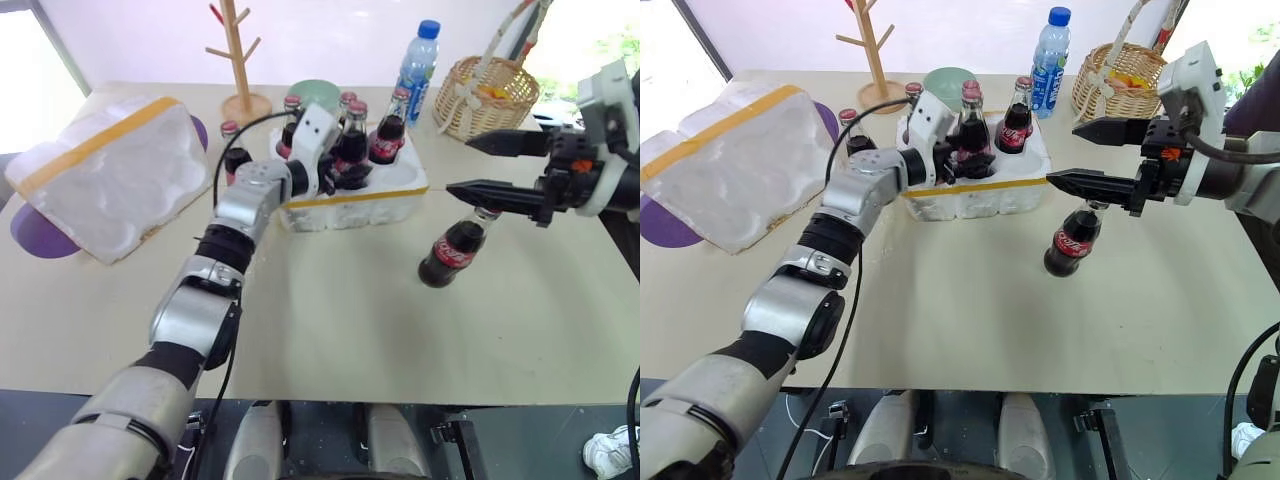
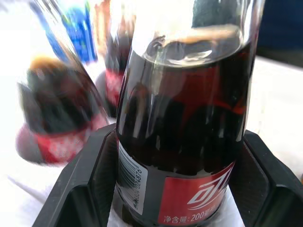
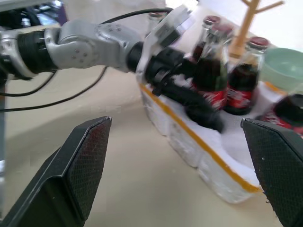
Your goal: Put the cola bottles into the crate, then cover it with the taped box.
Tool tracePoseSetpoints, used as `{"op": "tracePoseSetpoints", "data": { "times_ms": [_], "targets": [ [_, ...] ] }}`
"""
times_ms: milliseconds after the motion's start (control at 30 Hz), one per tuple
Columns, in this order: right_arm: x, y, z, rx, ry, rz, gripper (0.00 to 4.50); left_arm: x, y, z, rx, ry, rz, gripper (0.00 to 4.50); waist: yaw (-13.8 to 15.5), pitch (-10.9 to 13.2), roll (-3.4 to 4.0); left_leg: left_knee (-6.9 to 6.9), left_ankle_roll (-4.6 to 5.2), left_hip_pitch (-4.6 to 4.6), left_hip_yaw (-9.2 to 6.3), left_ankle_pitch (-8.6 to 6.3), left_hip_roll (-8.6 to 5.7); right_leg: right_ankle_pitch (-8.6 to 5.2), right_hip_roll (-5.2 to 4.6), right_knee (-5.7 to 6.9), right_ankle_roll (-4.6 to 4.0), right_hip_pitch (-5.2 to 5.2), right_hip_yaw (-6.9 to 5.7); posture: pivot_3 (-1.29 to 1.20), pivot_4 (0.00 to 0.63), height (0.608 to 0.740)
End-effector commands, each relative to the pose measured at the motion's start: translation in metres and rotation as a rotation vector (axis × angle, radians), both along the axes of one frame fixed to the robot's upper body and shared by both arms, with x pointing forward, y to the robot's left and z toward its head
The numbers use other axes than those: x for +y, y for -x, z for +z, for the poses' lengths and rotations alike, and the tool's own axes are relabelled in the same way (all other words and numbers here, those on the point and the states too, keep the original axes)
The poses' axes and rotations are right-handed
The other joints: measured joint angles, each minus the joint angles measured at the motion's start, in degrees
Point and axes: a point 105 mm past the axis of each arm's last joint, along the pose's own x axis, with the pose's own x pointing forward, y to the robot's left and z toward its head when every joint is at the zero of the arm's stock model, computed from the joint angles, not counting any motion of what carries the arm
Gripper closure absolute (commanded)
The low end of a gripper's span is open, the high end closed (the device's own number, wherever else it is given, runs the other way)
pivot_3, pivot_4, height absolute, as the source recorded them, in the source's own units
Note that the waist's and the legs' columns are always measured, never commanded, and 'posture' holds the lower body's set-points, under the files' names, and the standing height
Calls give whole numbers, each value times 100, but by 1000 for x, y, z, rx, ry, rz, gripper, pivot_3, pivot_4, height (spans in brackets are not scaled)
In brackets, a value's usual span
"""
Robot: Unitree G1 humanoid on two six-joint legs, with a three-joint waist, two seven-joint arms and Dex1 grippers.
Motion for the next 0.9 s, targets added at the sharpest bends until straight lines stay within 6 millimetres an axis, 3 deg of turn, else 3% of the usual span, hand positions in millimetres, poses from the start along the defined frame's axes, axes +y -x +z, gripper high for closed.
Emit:
{"op": "tracePoseSetpoints", "data": {
  "times_ms": [33,133,200,300,400,467,567,733,800,900],
  "targets": [
    [-3,-1,4,-41,22,-11,0,-12,-1,11,-57,-13,-4,1350,17,-1,2,0,0,1,-1,0,0,0,0,1,0,2,0,0,150,740],
    [-2,-4,4,-38,14,-11,0,-4,-4,16,-77,3,35,46,23,-2,2,4,0,3,-3,0,-1,0,-1,0,0,8,0,0,150,740],
    [-1,-4,4,-36,12,-6,0,6,0,28,-89,62,37,46,6,-1,2,9,0,3,-4,0,-1,0,-1,-1,-1,11,0,0,150,740],
    [0,-4,3,-33,7,-3,0,30,21,54,-101,233,-18,46,-42,-1,3,7,0,5,-5,0,1,2,-2,3,1,9,0,0,150,740],
    [1,-3,2,-25,-8,8,0,72,67,77,-123,419,-123,46,-117,0,5,-3,0,11,-7,0,6,2,0,20,1,0,0,0,150,740],
    [1,-3,1,-22,-14,11,0,102,95,82,-125,474,-144,46,-173,0,9,-12,-1,13,-12,1,12,1,4,23,0,-2,0,0,150,740],
    [0,-5,-1,-17,-19,9,0,146,116,67,-63,448,-39,46,-168,0,12,-10,-1,16,-12,1,15,1,7,27,0,-2,0,0,150,740],
    [3,-7,-2,-9,-35,22,0,206,105,24,-19,261,306,46,-70,-1,11,9,-4,26,-11,2,8,-12,3,11,-25,27,-2,0,150,740],
    [5,-9,-2,-6,-46,29,0,215,94,16,-30,234,373,46,-11,-2,10,13,-7,24,-6,3,5,-8,1,-1,-33,30,-1,0,150,740],
    [9,-11,0,-7,-56,36,0,206,82,10,-45,228,345,46,25,-2,10,14,-8,20,-7,4,5,-7,0,-2,-33,29,-1,0,150,740]
  ]
}}
